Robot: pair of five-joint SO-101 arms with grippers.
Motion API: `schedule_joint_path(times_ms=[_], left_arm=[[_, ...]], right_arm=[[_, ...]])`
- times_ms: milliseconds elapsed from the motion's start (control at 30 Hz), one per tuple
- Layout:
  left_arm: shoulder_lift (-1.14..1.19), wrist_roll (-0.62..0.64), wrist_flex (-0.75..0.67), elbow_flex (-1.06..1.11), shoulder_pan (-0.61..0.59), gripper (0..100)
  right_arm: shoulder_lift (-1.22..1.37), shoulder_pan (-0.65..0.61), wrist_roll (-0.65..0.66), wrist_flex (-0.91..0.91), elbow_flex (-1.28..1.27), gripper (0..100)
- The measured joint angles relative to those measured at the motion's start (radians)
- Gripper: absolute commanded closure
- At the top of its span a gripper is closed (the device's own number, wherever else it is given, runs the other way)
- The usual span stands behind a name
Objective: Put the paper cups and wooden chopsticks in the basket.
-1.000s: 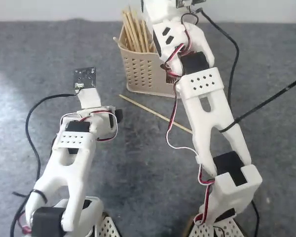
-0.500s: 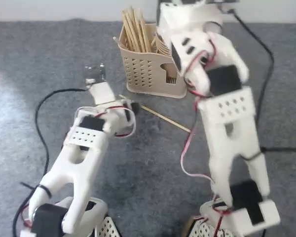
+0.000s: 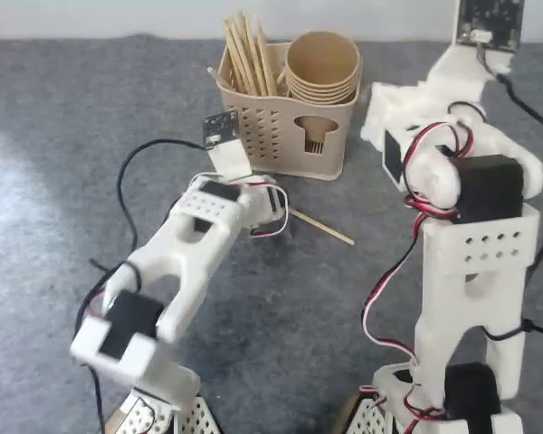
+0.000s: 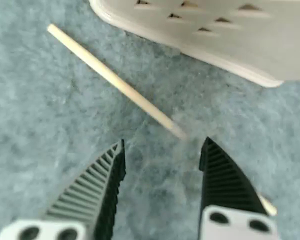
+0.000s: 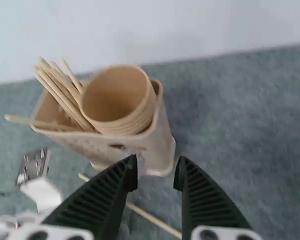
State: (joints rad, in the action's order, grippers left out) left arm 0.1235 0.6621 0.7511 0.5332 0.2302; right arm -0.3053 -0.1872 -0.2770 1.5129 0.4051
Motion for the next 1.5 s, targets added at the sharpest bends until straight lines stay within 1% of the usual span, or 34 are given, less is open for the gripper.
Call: schedule_joint_path(times_ms=[167, 233, 533, 600, 700, 767, 833, 1100, 1200, 1367, 1500], left_arm=[[0.146, 0.009, 0.035, -0.13, 0.0, 77], [0.184, 0.009, 0.037, -0.163, 0.0, 77], [0.236, 0.012, 0.037, -0.21, 0.017, 78], [0.236, 0.02, 0.037, -0.21, 0.025, 84], [0.236, 0.02, 0.041, -0.212, 0.025, 100], [0.236, 0.02, 0.061, -0.212, 0.025, 98], [0.236, 0.02, 0.083, -0.218, 0.026, 99], [0.233, 0.021, 0.14, -0.226, 0.028, 99], [0.226, 0.021, 0.181, -0.222, 0.028, 99], [0.114, 0.02, 0.192, -0.107, 0.029, 99], [-0.066, -0.012, 0.181, 0.017, -0.014, 99]], right_arm=[[0.0, 0.02, 0.002, 0.049, 0.0, 87.3], [0.0, 0.018, 0.021, 0.052, 0.0, 87.3], [0.0, 0.018, 0.057, 0.077, 0.0, 87.3], [0.0, 0.018, 0.06, 0.08, 0.0, 87.3], [0.0, 0.018, 0.06, 0.08, 0.0, 87.3], [0.0, 0.018, 0.06, 0.08, 0.0, 87.3], [0.0, 0.018, 0.06, 0.08, 0.0, 87.3], [0.0, 0.018, 0.063, 0.08, 0.0, 87.3], [0.0, 0.018, 0.063, 0.08, 0.0, 87.3], [-0.006, 0.017, 0.064, 0.095, 0.0, 87.3], [-0.058, 0.002, 0.086, 0.164, 0.0, 87.3]])
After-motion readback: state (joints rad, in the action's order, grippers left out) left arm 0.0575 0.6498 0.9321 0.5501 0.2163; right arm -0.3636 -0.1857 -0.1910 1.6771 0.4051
